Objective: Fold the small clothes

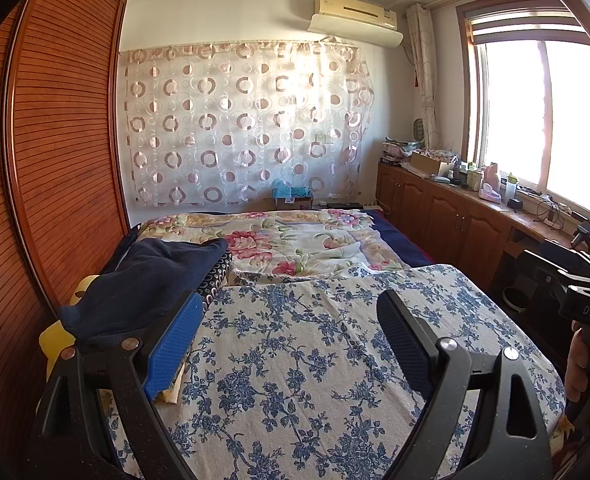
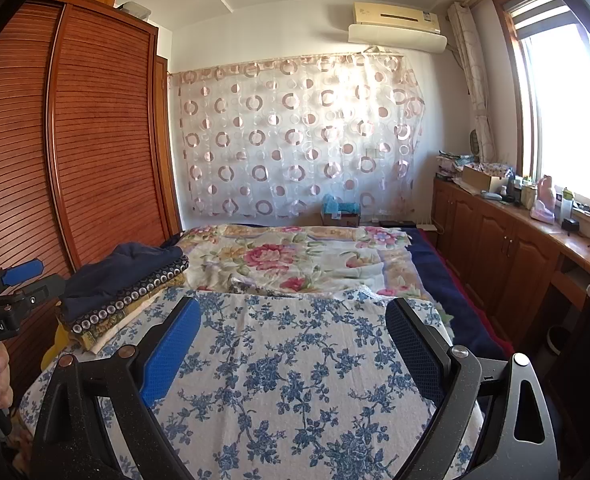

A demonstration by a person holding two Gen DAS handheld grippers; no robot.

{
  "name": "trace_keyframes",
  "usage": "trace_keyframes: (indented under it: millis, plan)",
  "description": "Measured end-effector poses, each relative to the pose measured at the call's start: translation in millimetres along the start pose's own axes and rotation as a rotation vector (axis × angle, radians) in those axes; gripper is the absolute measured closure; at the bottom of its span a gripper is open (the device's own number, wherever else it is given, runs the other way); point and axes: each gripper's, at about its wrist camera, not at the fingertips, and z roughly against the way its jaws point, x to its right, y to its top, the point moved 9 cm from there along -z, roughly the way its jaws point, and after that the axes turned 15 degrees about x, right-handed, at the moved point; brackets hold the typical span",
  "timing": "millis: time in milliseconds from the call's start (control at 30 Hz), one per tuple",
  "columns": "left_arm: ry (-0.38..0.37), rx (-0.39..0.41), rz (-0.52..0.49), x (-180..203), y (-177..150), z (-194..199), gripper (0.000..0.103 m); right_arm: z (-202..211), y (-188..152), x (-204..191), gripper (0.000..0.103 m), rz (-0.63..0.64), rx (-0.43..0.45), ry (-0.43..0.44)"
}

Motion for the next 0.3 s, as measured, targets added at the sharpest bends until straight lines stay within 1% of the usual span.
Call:
trace_keyframes:
  millis: [300]
  plan:
    - [0.000,0.000,0.000,0.0,-0.3,0.2,0.014,0.4,-1.1,1.3,0.009,-0.001,-0.001,0.001]
